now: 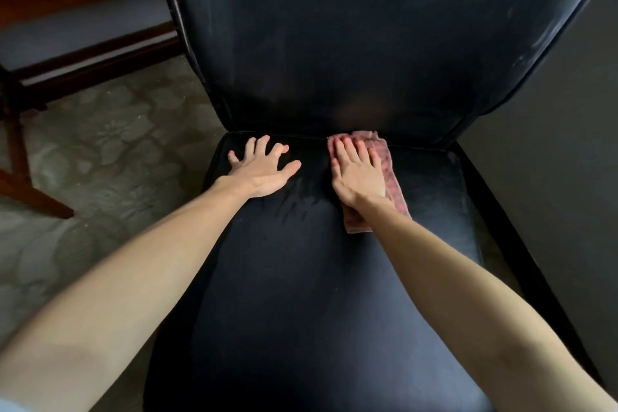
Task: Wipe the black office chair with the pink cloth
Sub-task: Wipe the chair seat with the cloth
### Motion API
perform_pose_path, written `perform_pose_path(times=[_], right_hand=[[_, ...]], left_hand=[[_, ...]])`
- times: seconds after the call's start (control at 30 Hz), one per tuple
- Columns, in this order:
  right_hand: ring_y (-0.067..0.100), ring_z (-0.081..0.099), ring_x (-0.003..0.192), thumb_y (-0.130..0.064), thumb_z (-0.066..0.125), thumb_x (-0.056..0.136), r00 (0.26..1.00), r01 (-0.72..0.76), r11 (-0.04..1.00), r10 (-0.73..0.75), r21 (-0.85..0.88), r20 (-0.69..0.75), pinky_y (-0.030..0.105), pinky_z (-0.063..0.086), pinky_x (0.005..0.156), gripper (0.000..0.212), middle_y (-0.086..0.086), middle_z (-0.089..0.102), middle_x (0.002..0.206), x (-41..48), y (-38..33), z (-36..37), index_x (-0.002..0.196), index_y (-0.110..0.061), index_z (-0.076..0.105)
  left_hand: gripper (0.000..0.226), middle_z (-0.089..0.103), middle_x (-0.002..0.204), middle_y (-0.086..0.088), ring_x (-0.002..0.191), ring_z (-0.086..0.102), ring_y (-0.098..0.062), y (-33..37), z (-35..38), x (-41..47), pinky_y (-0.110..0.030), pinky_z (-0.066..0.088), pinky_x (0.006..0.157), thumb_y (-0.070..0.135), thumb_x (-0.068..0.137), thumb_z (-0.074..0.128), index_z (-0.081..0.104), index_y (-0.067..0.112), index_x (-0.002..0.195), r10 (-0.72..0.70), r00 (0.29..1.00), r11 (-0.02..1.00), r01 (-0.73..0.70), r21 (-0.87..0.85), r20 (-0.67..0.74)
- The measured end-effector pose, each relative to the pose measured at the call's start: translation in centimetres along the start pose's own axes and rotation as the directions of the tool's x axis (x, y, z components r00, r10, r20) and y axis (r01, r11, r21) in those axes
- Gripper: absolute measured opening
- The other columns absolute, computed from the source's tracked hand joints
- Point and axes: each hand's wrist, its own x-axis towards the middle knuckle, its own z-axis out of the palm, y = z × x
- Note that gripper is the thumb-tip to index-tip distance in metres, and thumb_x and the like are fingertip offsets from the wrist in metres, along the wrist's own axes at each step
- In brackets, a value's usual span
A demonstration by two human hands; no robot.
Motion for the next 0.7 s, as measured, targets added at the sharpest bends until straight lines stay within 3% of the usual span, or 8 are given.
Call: perform_pose_path(times=[0.13, 0.3, 0.37, 0.53, 0.7], right_hand=[[0.018, 0.005, 0.151, -0.037, 0.022, 0.106, 1.0, 0.01, 1.0, -0.01, 0.021, -0.004, 0.036, 0.0, 0.121, 0.053, 0.0, 0.012, 0.164, -1.2, 2.7, -0.2, 0.156, -0.022, 0.015], [0.019, 0.005, 0.151, -0.042, 0.019, 0.103, 0.954, -0.295, 0.954, 0.297, 0.047, -0.037, 0.039, 0.003, 0.123, 0.058, 0.003, 0.01, 0.164, -2.8, 9.4, -1.1, 0.156, -0.018, 0.015], [0.022, 0.004, 0.151, -0.042, 0.018, 0.103, 0.937, -0.346, 0.936, 0.348, 0.067, -0.017, 0.04, 0.003, 0.122, 0.058, 0.003, 0.008, 0.164, -2.8, 9.6, -1.3, 0.156, -0.019, 0.013], [0.02, 0.003, 0.151, -0.036, 0.021, 0.105, 0.997, -0.073, 0.997, 0.073, 0.007, 0.007, 0.038, 0.001, 0.121, 0.053, -0.002, 0.01, 0.164, -2.0, 5.7, -1.0, 0.156, -0.023, 0.013], [0.017, 0.001, 0.151, -0.04, 0.02, 0.105, 0.996, -0.091, 0.995, 0.091, 0.042, 0.002, 0.034, -0.001, 0.122, 0.054, -0.001, 0.008, 0.164, -2.2, 8.3, -1.4, 0.156, -0.022, 0.013]], left_hand=[[0.072, 0.012, 0.16, -0.008, 0.149, 0.003, -0.03, 0.7, 1.1, -0.1, -0.069, 0.006, 0.114, 0.073, 0.093, 0.029, 0.03, 0.029, 0.15, -0.07, 0.995, 0.995, 0.075, 0.06, -0.076], [0.08, 0.017, 0.157, -0.009, 0.147, 0.011, -0.034, 1.2, 0.2, -0.4, -0.069, 0.014, 0.113, 0.078, 0.088, 0.038, 0.031, 0.027, 0.148, -0.099, 0.994, 0.99, 0.103, 0.093, -0.051], [0.082, 0.019, 0.156, -0.011, 0.146, 0.012, -0.036, 2.0, 0.0, -0.4, -0.068, 0.016, 0.113, 0.079, 0.085, 0.042, 0.032, 0.026, 0.147, -0.091, 0.994, 0.99, 0.097, 0.101, -0.061], [0.076, 0.01, 0.161, -0.008, 0.148, 0.005, -0.033, 6.9, 1.0, -0.4, -0.069, 0.017, 0.111, 0.075, 0.086, 0.047, 0.029, 0.038, 0.15, 0.087, 0.996, 0.99, -0.083, 0.116, -0.026], [0.076, 0.007, 0.16, -0.01, 0.146, 0.006, -0.037, 9.0, 1.9, 0.4, -0.075, 0.016, 0.108, 0.076, 0.084, 0.049, 0.023, 0.045, 0.149, 0.065, 0.997, 0.989, -0.071, 0.133, 0.052]])
